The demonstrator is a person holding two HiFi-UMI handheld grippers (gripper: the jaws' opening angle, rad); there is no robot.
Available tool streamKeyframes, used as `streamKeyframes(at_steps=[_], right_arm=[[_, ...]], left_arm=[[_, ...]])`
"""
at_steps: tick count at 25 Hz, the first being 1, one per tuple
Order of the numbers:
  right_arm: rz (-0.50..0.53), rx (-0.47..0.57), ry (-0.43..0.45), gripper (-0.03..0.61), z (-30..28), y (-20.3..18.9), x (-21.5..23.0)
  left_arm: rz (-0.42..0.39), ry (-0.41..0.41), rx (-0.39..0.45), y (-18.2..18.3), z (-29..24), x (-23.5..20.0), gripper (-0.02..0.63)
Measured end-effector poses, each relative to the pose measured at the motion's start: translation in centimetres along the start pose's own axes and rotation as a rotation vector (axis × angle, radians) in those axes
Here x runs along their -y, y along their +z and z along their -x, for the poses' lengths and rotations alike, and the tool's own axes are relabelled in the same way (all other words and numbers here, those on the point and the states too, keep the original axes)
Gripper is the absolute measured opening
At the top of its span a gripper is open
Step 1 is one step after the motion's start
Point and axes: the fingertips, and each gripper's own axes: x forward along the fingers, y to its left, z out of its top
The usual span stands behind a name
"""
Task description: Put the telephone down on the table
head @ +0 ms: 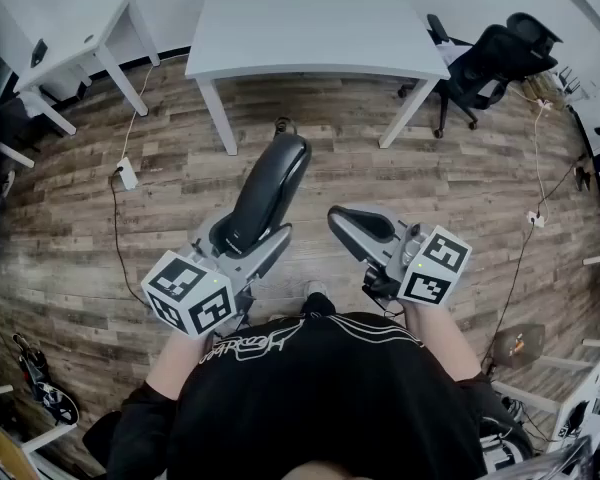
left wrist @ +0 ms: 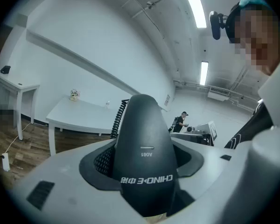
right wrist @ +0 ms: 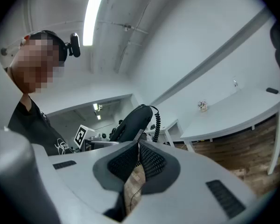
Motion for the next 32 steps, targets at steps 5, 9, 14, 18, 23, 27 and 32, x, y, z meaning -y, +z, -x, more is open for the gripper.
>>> streamKeyframes(at_steps=[5,9,14,18,23,27,32], right_arm=[[0.034,-0.008,0.004,0.041,0.3,0.4,-0.7],[0.052,-0.007,0.020,0.041,0.7,0.9,-0.7],[0.071,-0.007,0.032,0.041,2.2,2.3,0.2],[0.068,0.001,-0.001,0.041,3.4,3.6,2.3],[0.051,0.019,-0.013,0.041,5.0,5.1,4.9],[0.072,0.086,-0.014,0.041,7.6,7.1,6.7],[0.114,0.133,-0.058,0.041,10.0,8.9,8.8]], left_arm=[[-0.009,-0.011,-0.006,0.2,0.1,1.1,0.282],[-0.015,-0.008,0.000,0.7,-0.3,1.8,0.282],[-0.030,0.000,-0.005,1.5,-1.6,2.6,0.282],[-0.034,-0.005,-0.003,2.3,-3.5,3.3,0.282],[-0.034,-0.020,-0.004,3.2,-6.9,4.0,0.282],[-0.032,-0.037,-0.015,3.6,-10.1,5.1,0.282],[-0.022,-0.070,-0.018,3.6,-12.5,6.2,0.282]])
